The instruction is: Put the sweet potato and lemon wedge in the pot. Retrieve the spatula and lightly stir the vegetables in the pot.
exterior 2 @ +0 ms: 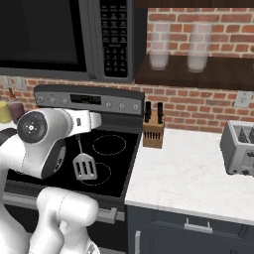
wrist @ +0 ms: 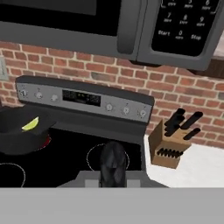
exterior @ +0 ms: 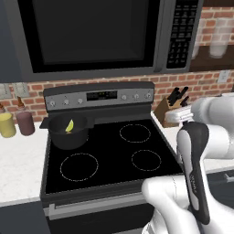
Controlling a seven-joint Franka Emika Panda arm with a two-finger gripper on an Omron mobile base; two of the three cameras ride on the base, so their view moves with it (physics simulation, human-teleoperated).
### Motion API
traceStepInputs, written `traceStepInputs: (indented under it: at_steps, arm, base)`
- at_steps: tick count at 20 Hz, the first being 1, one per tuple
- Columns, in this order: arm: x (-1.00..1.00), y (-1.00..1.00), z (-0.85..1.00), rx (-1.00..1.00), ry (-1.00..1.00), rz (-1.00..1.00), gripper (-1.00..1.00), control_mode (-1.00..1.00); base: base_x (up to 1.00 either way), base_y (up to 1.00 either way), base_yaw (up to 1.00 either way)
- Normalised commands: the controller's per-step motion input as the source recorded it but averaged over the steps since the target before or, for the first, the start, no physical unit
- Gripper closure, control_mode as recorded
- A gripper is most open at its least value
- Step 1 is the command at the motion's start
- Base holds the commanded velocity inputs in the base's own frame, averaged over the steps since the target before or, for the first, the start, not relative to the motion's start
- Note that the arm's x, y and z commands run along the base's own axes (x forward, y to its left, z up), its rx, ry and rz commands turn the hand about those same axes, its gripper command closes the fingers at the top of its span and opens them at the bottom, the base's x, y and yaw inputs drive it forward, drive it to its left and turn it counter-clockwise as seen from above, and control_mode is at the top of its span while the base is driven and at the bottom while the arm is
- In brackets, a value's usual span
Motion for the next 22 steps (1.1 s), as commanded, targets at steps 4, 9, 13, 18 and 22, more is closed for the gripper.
traceStepInputs:
  at_steps: [4, 9, 13, 18, 22]
  arm:
    - [-0.01, 0.0, -0.07, -0.05, 0.0, -0.01, 1.0, 1.0]
    - [0.0, 0.0, 0.0, 0.0, 0.0, 0.0, 1.0, 1.0]
    - [0.0, 0.0, 0.0, 0.0, 0.0, 0.0, 1.0, 1.0]
    - [0.0, 0.0, 0.0, 0.0, 0.0, 0.0, 1.0, 1.0]
    - [0.0, 0.0, 0.0, 0.0, 0.0, 0.0, 1.0, 1.0]
  base:
    - [-0.05, 0.0, 0.0]
    - [-0.46, 0.39, 0.0]
    - [-0.43, 1.0, -0.02]
    - [-0.11, 1.0, -0.05]
    - [0.27, 0.88, -0.07]
